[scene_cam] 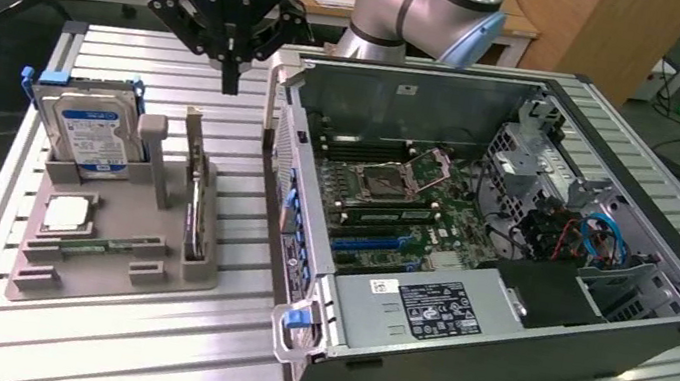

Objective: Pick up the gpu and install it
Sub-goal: 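Reach for the gpu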

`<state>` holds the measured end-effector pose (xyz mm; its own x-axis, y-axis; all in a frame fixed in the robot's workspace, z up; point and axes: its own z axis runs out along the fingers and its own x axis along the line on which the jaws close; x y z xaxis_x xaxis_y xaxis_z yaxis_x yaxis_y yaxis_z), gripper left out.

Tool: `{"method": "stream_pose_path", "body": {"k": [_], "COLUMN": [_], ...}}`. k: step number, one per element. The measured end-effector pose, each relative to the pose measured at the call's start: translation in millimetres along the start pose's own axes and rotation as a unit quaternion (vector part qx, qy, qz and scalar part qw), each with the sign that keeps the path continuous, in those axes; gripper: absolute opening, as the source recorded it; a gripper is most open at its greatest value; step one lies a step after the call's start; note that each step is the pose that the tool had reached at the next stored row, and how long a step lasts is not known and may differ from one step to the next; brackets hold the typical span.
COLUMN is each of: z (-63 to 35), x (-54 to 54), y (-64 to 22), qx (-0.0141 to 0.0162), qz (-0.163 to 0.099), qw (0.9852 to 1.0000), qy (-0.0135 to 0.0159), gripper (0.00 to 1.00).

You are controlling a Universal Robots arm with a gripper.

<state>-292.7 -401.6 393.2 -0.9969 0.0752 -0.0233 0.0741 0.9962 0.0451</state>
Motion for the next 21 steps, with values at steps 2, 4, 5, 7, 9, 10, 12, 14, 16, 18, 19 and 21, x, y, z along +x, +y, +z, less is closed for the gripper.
{"method": "stream_pose_path", "body": {"k": [2,4,5,7,9,10,12,14,16,18,19,21], "z": [-0.1,-0.1,-0.1,-0.2,-0.3,-0.2,-0.3,-0.3,-0.4,-0.5,-0.6,-0.6], "x": [2.0,3.9,4.9,6.7,8.6,9.5,11.4,13.5,15.7,17.9,19.0,21.3], "y": [-0.2,-0.5,-0.6,-0.8,-1.0,-1.1,-1.4,-1.7,-1.9,-2.2,-2.3,-2.7], "qx": [0.0000,0.0000,0.0000,0.0000,0.0000,0.0000,0.0000,0.0000,0.0000,0.0000,0.0000,0.0000], "qz": [0.000,0.000,0.000,0.000,0.000,0.000,0.000,0.000,0.000,0.000,0.000,0.000], "qw": [1.0000,1.0000,1.0000,1.0000,1.0000,1.0000,1.0000,1.0000,1.0000,1.0000,1.0000,1.0000], "qy": [0.0000,0.0000,0.0000,0.0000,0.0000,0.0000,0.0000,0.0000,0.0000,0.0000,0.0000,0.0000], "gripper": [0.11,0.11,0.11,0.11,0.11,0.11,0.11,0.11,0.11,0.11,0.11,0.11]}}
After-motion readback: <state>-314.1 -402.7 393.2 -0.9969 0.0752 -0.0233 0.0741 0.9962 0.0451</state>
